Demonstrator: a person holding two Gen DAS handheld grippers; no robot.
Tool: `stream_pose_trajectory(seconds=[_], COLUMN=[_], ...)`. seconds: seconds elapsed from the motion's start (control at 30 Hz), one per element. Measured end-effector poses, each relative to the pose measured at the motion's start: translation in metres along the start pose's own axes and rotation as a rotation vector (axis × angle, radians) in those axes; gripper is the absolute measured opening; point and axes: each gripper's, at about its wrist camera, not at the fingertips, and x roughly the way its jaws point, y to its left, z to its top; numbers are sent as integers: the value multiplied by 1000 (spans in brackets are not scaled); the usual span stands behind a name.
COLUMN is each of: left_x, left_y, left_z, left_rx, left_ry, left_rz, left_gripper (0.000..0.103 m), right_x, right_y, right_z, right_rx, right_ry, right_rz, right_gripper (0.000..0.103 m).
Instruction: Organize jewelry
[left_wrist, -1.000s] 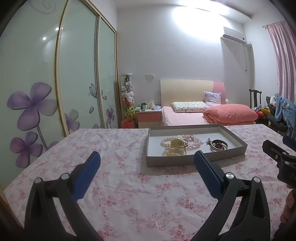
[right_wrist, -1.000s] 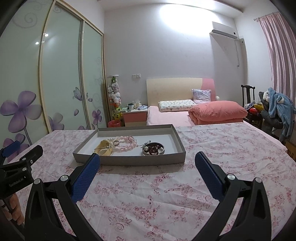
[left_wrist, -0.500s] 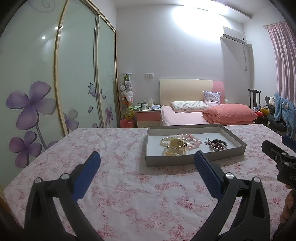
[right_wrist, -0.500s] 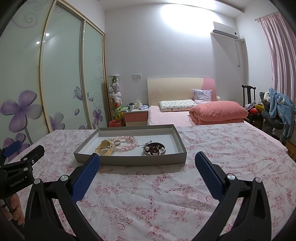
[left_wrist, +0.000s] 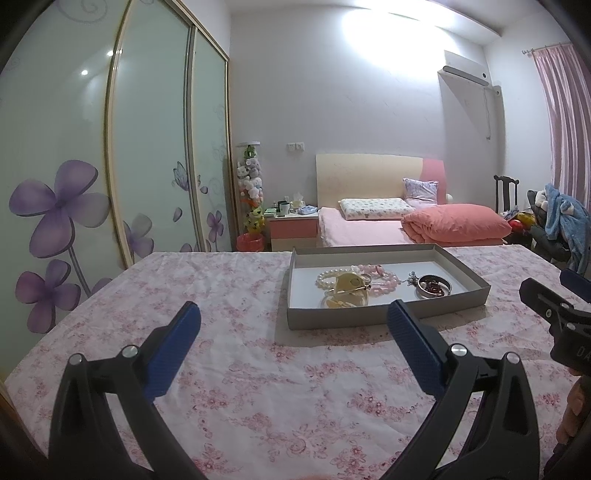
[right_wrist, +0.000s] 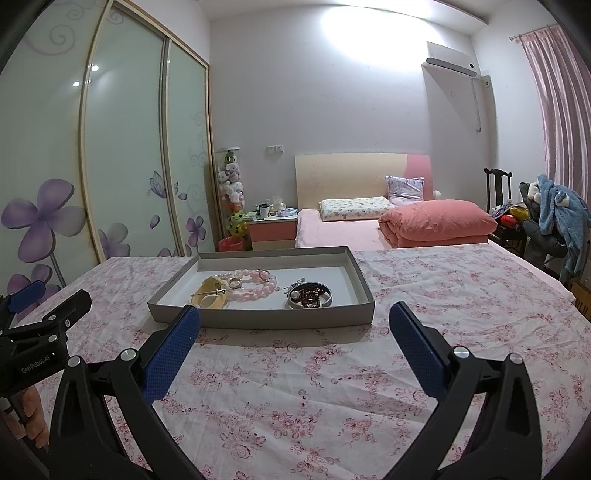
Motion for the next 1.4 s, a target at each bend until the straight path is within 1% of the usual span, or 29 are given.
stream_pose_trajectory(seconds=[0.6, 1.4], left_x=[3, 4], left_y=[-1, -1], left_z=[-1, -3], left_rx=[-1, -4], left_ry=[16, 21], left_rz=[-1, -3], left_gripper=[99, 99], right_x=[1, 3], right_y=[5, 1], right_z=[-3, -5], right_rx=[1, 4], right_ry=[9, 17], right_rz=[4, 7], right_gripper=[101, 101])
